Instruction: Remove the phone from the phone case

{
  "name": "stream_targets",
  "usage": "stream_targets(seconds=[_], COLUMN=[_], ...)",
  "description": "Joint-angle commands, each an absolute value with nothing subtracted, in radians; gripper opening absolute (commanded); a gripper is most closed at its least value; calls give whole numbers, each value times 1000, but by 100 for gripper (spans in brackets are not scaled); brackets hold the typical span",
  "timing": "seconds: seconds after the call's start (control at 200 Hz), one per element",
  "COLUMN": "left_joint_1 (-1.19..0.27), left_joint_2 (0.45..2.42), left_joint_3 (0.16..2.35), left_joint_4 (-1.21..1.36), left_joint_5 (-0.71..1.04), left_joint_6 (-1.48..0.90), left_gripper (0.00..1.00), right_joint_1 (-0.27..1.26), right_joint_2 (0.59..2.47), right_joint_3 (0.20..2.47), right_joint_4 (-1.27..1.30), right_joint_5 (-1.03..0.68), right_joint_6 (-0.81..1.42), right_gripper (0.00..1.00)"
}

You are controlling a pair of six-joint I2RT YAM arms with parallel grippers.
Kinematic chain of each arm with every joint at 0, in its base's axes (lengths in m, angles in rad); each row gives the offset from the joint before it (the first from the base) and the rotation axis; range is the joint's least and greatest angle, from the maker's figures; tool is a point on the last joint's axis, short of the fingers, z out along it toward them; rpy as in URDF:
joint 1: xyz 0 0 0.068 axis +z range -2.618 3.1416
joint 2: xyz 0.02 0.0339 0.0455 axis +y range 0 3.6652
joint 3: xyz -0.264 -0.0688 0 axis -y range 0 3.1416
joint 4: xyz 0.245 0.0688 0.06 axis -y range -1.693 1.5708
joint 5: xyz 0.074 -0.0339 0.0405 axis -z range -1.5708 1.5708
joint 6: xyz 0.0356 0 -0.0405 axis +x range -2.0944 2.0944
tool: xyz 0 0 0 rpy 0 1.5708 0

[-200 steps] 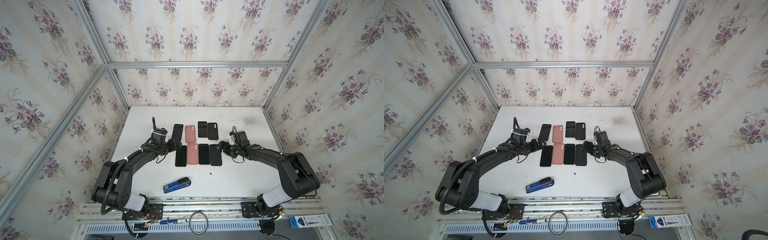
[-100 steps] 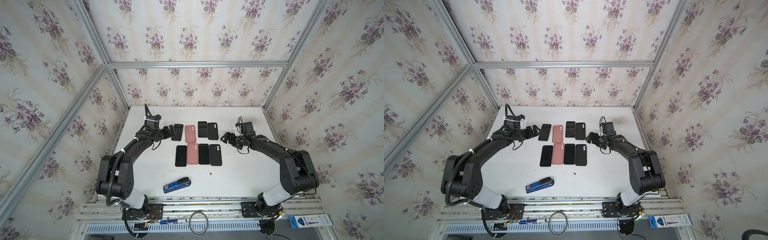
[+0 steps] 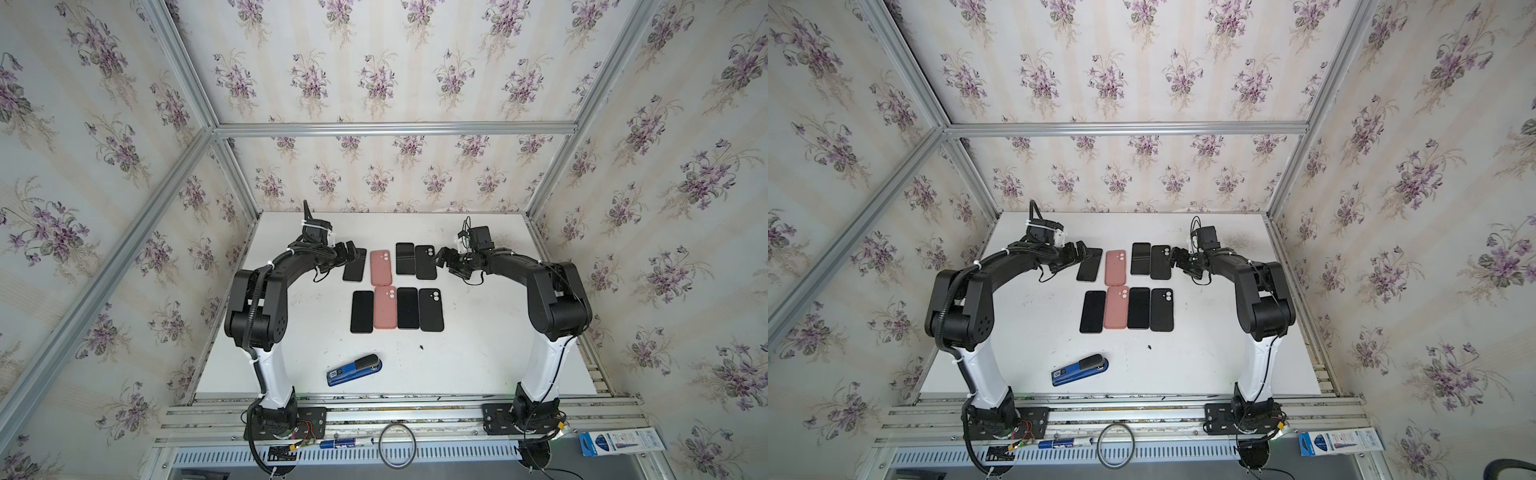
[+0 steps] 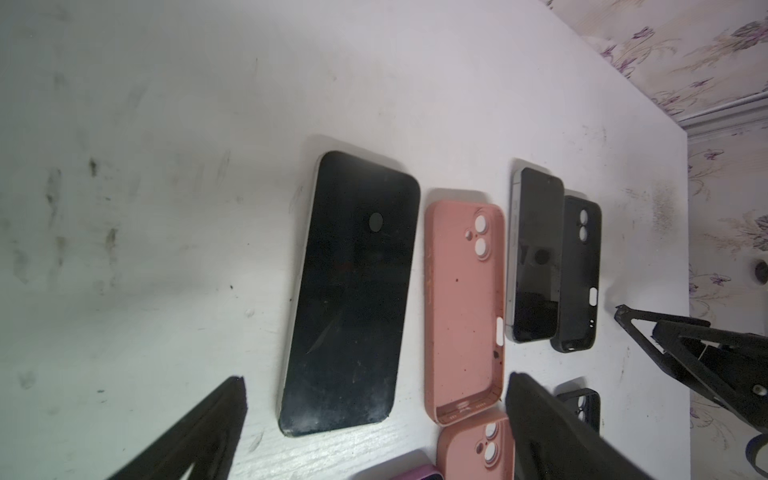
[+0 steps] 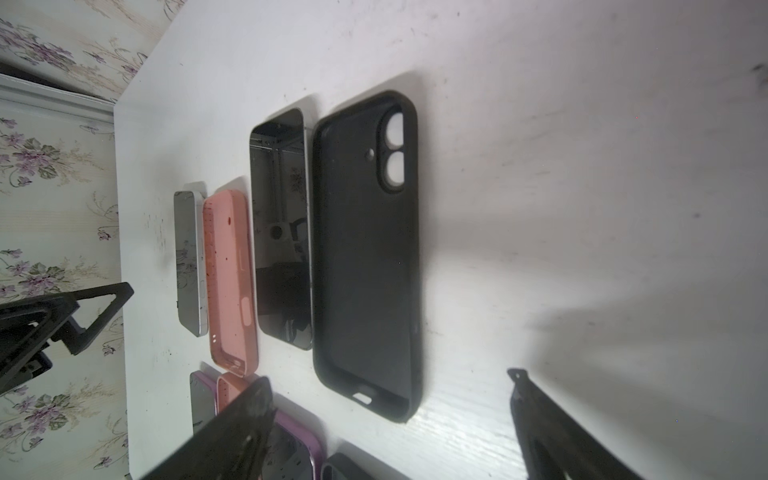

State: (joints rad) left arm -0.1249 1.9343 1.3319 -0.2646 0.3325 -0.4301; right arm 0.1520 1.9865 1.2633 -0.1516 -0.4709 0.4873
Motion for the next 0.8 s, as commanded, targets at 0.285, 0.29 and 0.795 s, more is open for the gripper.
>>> stream_targets(seconds=[0.285, 0.29, 0.795], left_joint_1=[-154, -154, -232], left_joint_2=[1974, 1974, 2018], left_joint_3=[1335, 1335, 1377], left_joint_4=[-267, -267, -220], left_joint_5=[322, 322, 361], left_joint_6=[-454, -454, -473], left_gripper=[100, 100, 100], right_joint_1=[210, 211, 232], right_joint_2=[2050, 2051, 2103], right_joint_3=[1300, 1301, 1346], right_joint_4=[-91, -91, -98], right_joint_5=[-520, -520, -551], right_joint_6=[518, 518, 508], right_gripper=[92, 92, 91])
